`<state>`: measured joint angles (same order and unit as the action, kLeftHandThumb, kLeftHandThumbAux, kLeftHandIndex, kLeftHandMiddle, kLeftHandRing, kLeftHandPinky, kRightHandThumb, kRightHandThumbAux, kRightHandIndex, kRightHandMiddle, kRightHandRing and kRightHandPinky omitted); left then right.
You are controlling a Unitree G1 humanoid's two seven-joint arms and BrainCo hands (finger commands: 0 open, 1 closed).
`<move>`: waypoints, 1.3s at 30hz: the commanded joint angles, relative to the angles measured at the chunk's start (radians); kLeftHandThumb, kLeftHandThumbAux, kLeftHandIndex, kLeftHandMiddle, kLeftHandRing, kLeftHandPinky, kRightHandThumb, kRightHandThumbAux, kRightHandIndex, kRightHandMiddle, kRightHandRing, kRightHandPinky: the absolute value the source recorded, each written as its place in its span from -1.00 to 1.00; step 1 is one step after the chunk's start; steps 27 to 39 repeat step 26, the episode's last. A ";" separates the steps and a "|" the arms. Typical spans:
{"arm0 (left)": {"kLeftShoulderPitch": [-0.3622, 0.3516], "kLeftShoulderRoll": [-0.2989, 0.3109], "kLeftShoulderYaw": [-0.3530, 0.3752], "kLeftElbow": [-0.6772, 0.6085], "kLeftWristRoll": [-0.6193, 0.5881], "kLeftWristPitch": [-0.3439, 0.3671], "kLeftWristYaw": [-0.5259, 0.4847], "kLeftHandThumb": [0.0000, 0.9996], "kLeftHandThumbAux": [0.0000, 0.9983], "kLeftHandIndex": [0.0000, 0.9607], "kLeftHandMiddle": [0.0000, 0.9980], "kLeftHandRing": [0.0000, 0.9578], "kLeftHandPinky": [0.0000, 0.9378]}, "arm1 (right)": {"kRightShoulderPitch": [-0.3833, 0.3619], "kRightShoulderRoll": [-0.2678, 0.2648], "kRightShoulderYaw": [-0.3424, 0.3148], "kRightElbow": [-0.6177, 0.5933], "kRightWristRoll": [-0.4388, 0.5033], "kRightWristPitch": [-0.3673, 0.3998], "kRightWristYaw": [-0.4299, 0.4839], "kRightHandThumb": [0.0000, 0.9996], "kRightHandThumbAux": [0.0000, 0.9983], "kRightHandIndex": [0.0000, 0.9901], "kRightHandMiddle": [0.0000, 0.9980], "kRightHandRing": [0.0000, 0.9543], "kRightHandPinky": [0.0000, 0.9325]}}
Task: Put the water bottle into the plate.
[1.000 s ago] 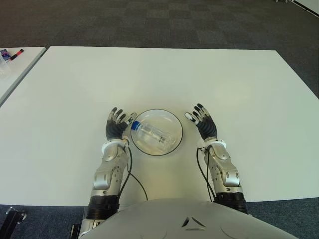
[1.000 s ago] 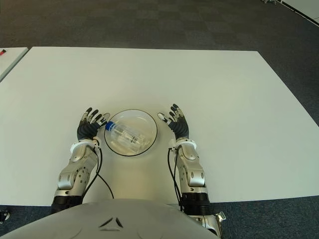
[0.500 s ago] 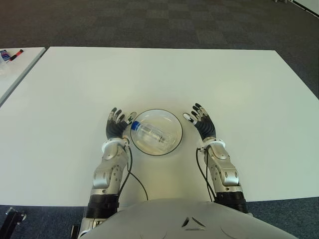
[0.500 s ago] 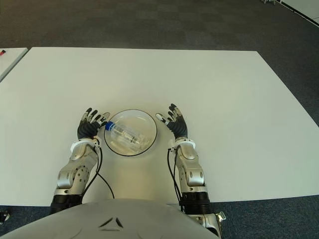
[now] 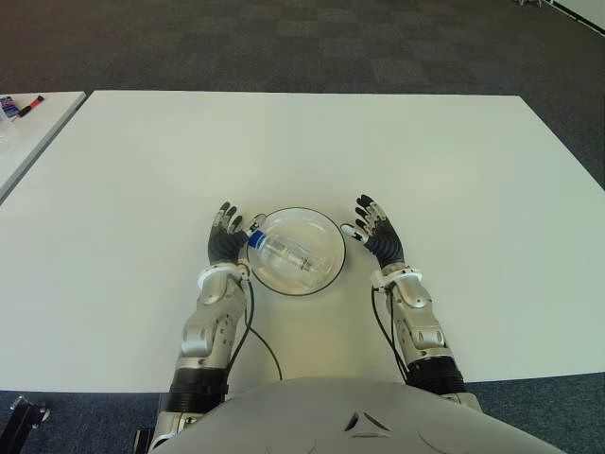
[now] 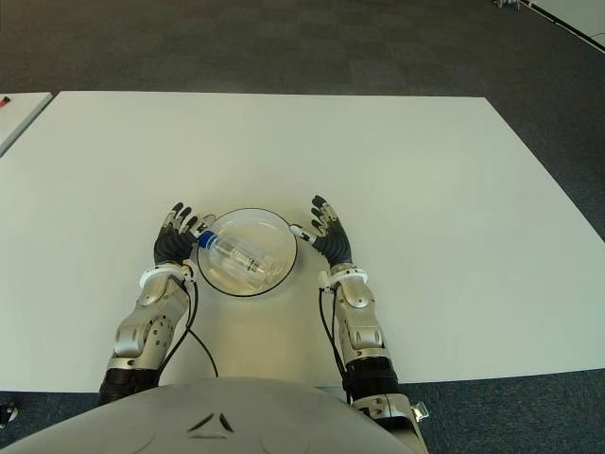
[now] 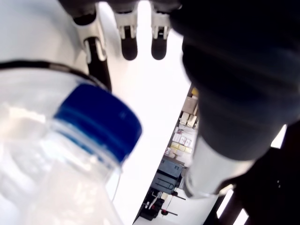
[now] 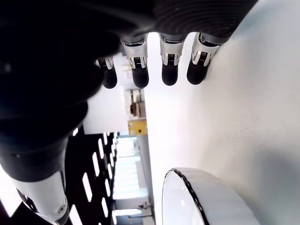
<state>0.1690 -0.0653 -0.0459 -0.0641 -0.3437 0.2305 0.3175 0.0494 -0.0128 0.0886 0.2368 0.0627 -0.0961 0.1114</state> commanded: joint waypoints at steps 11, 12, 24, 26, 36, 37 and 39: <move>0.042 -0.059 -0.031 0.078 0.057 -0.080 -0.078 -1.00 0.82 -0.94 -0.87 -0.88 -0.76 | -0.016 0.001 0.006 0.140 -0.006 -0.044 0.062 -1.00 0.56 -1.00 -1.00 -1.00 -1.00; 0.044 -0.061 -0.033 0.081 0.060 -0.088 -0.082 -1.00 0.82 -0.94 -0.87 -0.87 -0.76 | -0.020 0.001 0.004 0.148 -0.005 -0.049 0.063 -1.00 0.56 -1.00 -1.00 -1.00 -1.00; 0.057 -0.076 -0.046 0.113 0.084 -0.156 -0.094 -1.00 0.83 -0.92 -0.84 -0.85 -0.74 | -0.056 0.006 -0.009 0.214 -0.002 -0.086 0.069 -1.00 0.52 -1.00 -1.00 -1.00 -1.00; 0.059 -0.078 -0.049 0.116 0.088 -0.166 -0.092 -1.00 0.82 -0.92 -0.84 -0.84 -0.74 | -0.062 0.007 -0.010 0.224 -0.002 -0.092 0.070 -1.00 0.51 -1.00 -1.00 -1.00 -1.00; 0.059 -0.078 -0.049 0.116 0.088 -0.166 -0.092 -1.00 0.82 -0.92 -0.84 -0.84 -0.74 | -0.062 0.007 -0.010 0.224 -0.002 -0.092 0.070 -1.00 0.51 -1.00 -1.00 -1.00 -1.00; 0.059 -0.078 -0.049 0.116 0.088 -0.166 -0.092 -1.00 0.82 -0.92 -0.84 -0.84 -0.74 | -0.062 0.007 -0.010 0.224 -0.002 -0.092 0.070 -1.00 0.51 -1.00 -1.00 -1.00 -1.00; 0.059 -0.078 -0.049 0.116 0.088 -0.166 -0.092 -1.00 0.82 -0.92 -0.84 -0.84 -0.74 | -0.062 0.007 -0.010 0.224 -0.002 -0.092 0.070 -1.00 0.51 -1.00 -1.00 -1.00 -1.00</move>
